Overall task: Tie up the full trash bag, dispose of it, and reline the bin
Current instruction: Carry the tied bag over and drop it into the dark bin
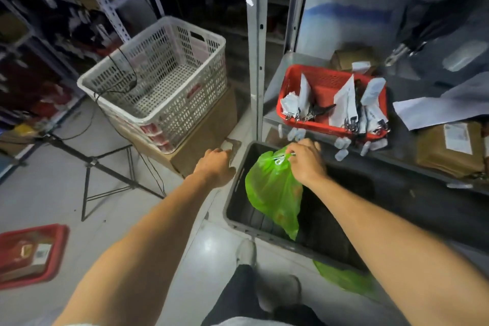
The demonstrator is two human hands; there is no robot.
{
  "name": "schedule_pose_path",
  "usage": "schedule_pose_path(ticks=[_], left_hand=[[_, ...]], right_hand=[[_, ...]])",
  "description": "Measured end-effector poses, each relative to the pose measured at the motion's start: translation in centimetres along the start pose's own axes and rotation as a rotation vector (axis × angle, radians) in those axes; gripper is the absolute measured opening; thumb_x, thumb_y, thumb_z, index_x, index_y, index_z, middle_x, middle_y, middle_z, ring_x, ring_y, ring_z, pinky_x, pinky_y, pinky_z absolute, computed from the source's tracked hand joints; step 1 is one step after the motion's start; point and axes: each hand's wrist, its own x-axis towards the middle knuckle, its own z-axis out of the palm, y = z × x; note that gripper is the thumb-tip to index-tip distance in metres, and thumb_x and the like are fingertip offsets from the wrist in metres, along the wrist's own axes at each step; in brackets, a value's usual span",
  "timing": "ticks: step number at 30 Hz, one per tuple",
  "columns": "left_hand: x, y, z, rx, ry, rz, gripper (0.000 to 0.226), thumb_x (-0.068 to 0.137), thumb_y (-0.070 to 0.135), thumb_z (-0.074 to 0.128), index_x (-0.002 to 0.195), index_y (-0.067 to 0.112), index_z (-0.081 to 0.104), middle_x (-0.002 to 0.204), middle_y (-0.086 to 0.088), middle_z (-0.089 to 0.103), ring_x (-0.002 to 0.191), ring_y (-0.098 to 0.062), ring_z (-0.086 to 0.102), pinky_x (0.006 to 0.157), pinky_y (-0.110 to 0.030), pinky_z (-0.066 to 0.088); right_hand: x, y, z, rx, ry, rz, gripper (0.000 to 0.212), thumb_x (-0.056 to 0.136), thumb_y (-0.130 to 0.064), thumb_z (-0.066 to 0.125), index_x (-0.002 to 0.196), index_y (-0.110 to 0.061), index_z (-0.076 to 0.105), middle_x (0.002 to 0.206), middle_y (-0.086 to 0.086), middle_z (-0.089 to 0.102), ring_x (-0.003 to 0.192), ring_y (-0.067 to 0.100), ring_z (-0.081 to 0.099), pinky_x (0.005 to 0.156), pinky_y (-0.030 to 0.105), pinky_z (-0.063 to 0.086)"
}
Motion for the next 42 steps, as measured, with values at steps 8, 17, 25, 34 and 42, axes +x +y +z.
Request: schedule_pose_path(ticks=[8,17,25,34,42], left_hand=[[8.5,-2.6,0.7,-0.064,-0.071,-0.009,0.055,0.09,0.03,0.051,0.143,0.019,0.042,0.142,-0.012,0.049,0.131,-0.035,0.042,0.106,-0.043,0.041],[14.8,-2.0,4.0,-0.148,-0.116,0.035,0.048,0.085,0.032,0.053,0.131,0.019,0.053,0.124,-0.014,0.063,0.118,-0.034,0.054,0.096,-0.043,0.049],[15.0,-0.9,7.3,-0.134,-0.201,0.054,0.049,0.09,0.028,0.053,0.137,0.017,0.049,0.129,-0.015,0.059,0.119,-0.034,0.053,0.094,-0.039,0.045],[13.7,-0.3,7.1,-0.103,-0.227,0.039,0.052,0.09,0.029,0.052,0.14,0.019,0.046,0.133,-0.014,0.057,0.123,-0.033,0.051,0.098,-0.039,0.045],[12.3,3.6,4.7,-0.068,-0.182,0.102,0.046,0.087,0.027,0.052,0.132,0.02,0.053,0.125,-0.014,0.062,0.115,-0.033,0.057,0.095,-0.04,0.05]], right_hand=[[6.3,-1.7,4.3,0.009,-0.045,0.078,0.018,0.091,-0.012,0.057,0.101,-0.022,0.069,0.112,0.011,0.063,0.104,0.034,0.06,0.081,0.038,0.05],[9.6,1.4,9.4,-0.009,-0.164,0.216,0.024,0.09,-0.01,0.055,0.103,-0.023,0.07,0.115,0.012,0.063,0.108,0.034,0.06,0.082,0.036,0.051],[7.5,2.8,11.7,0.139,-0.308,0.232,0.023,0.087,-0.005,0.056,0.098,-0.017,0.074,0.105,0.011,0.071,0.1,0.03,0.065,0.086,0.03,0.049],[5.5,4.0,10.2,0.177,-0.298,0.238,0.024,0.085,-0.007,0.062,0.104,-0.019,0.071,0.106,0.007,0.07,0.1,0.026,0.065,0.087,0.027,0.048],[3.3,5.7,6.9,0.176,-0.253,0.234,0.02,0.085,-0.018,0.066,0.103,-0.024,0.07,0.109,0.006,0.068,0.103,0.025,0.065,0.089,0.033,0.051]])
